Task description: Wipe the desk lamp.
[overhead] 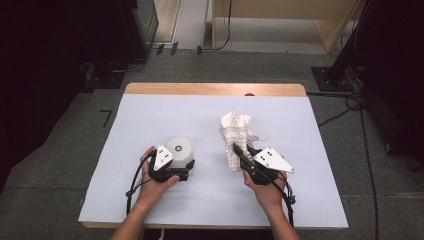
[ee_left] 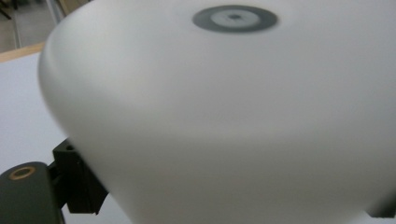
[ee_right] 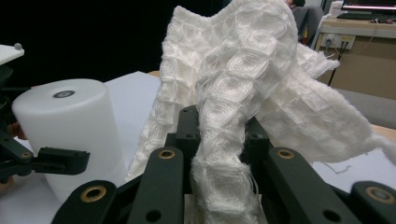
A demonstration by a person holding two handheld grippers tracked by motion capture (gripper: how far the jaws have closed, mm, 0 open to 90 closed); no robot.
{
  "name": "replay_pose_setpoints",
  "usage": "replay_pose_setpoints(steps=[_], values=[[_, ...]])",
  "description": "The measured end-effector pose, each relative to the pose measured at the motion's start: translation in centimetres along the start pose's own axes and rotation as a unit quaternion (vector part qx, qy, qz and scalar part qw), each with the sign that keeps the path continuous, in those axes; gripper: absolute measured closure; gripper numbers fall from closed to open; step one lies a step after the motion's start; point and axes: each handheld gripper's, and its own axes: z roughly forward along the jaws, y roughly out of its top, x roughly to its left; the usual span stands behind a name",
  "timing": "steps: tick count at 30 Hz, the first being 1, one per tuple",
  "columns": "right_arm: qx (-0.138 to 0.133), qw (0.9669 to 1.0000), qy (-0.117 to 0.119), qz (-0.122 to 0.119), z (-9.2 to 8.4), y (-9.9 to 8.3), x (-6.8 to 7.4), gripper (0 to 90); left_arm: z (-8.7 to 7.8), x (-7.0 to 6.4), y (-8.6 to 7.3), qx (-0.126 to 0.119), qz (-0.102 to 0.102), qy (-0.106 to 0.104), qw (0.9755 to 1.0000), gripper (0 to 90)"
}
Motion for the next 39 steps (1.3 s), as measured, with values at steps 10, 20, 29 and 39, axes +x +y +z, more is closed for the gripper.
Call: replay_pose_setpoints(steps=[10, 20, 29, 39], values=[[-0.002, 1.0000, -0.006, -0.001, -0.2, 0.1, -0.3, 74.7, -0.5, -1.8, 0.1, -0.019, -0.027, 0.063, 0.9975, 3.8], [-0.003, 1.0000, -0.006, -0.001, -0.2, 0.1, -0.3, 74.6, 0.2, -3.5, 0.1, 0.006, -0.045, 0.143, 0.9887, 6.6], [0.000, 1.0000, 0.004, 0.004, 0.0, 0.1, 0.2, 74.7, -0.3, -2.1, 0.4, -0.007, -0.046, 0.060, 0.9971, 8.3], [-0.014, 0.9988, 0.046, -0.006, -0.1, 1.2, 2.7, 74.7, -1.9, -1.5, 2.5, -0.044, -0.058, -0.146, 0.9867, 8.4]])
